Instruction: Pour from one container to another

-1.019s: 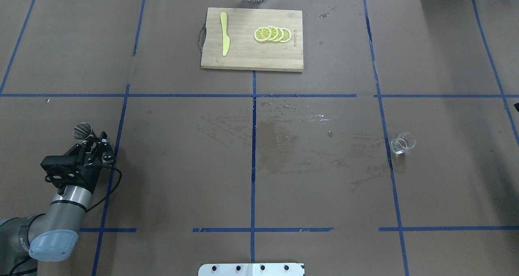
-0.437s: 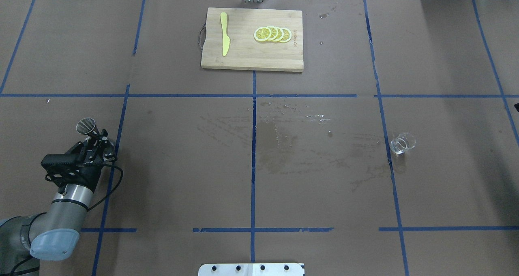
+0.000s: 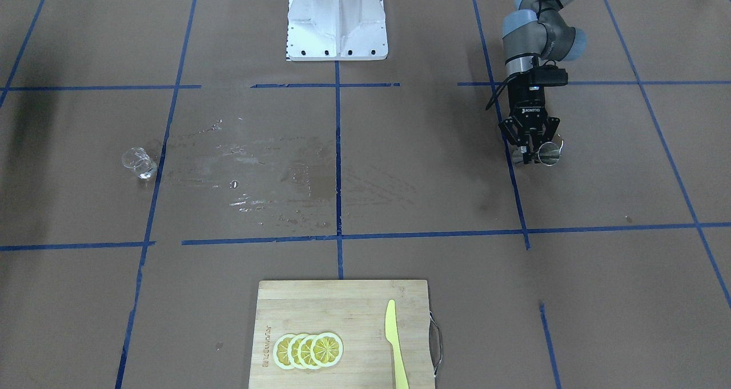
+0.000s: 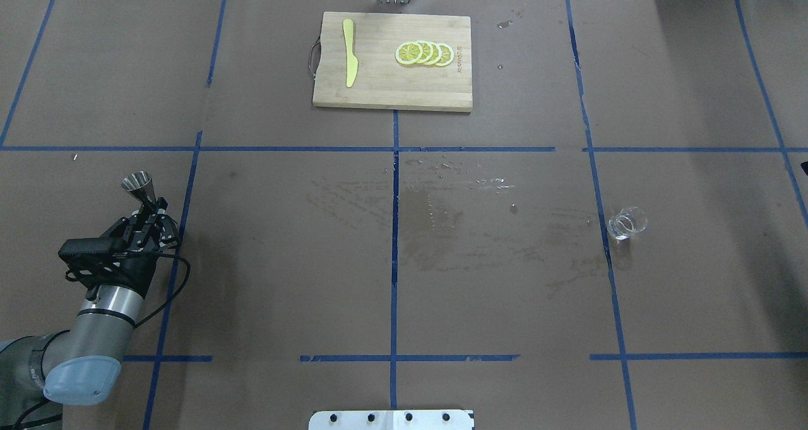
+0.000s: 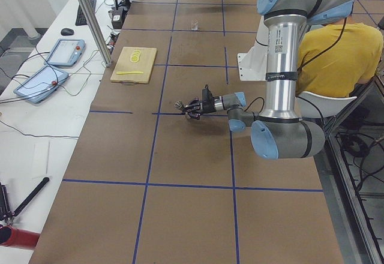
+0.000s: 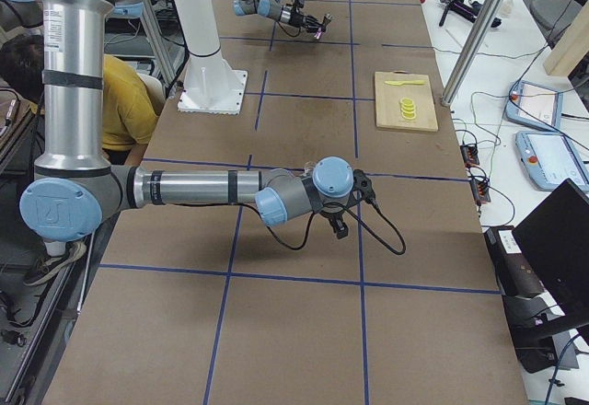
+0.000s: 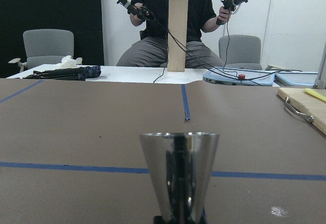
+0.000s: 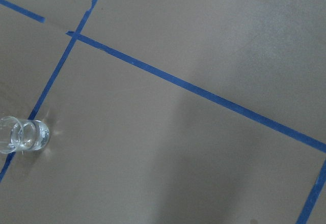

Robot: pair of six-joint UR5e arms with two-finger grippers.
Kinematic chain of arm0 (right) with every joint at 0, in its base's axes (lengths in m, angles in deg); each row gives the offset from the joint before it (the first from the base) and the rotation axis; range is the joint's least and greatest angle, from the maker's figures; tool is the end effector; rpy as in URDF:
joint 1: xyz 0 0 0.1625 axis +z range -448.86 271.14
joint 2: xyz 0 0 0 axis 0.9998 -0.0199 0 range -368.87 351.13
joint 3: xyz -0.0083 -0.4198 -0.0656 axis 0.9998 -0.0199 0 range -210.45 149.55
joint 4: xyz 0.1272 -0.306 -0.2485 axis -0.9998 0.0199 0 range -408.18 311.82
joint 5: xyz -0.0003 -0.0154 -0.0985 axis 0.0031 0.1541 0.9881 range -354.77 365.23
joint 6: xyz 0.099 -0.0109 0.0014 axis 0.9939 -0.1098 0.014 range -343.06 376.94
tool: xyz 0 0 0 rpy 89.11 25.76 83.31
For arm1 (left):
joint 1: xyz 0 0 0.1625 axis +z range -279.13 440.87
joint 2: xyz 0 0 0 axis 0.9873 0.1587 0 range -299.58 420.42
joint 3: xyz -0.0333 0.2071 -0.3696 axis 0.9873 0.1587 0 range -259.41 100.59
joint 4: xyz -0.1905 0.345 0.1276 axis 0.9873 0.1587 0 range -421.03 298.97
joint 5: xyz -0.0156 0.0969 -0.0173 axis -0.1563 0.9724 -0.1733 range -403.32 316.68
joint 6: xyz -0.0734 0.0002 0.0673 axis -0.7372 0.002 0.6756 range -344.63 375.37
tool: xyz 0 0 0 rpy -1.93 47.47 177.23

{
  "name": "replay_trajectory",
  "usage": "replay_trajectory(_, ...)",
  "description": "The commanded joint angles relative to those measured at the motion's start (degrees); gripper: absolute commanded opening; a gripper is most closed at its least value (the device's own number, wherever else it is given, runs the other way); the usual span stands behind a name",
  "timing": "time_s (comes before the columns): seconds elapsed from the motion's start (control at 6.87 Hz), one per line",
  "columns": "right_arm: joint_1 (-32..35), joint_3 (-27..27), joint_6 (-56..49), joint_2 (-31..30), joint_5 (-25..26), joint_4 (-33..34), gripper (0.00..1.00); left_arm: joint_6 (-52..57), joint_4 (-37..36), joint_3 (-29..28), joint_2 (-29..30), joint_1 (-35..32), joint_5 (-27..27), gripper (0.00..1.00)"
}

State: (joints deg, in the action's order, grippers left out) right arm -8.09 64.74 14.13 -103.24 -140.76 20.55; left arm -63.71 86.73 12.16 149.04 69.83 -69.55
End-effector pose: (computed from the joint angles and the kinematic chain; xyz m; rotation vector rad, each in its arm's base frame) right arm -0.0258 -0.4752 0.5949 0.3010 -0.9879 -0.3793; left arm 0.4208 -0.3090 0.5250 1.1658 0.6922 -0.5623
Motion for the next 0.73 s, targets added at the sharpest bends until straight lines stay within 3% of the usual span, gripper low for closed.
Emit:
replay_trajectory(0.0, 0.0, -0.2, -0.1, 0.1, 0.0, 0.0, 1.0, 0.0, 1.9, 0.0, 0.1, 0.1, 0.2, 0.0)
replay_trajectory(0.58, 0.0, -0.3, 0.0, 0.7, 0.1, 0.0, 1.0, 3.8, 3.1, 0.0, 0.1, -0.8, 2.9, 0.0)
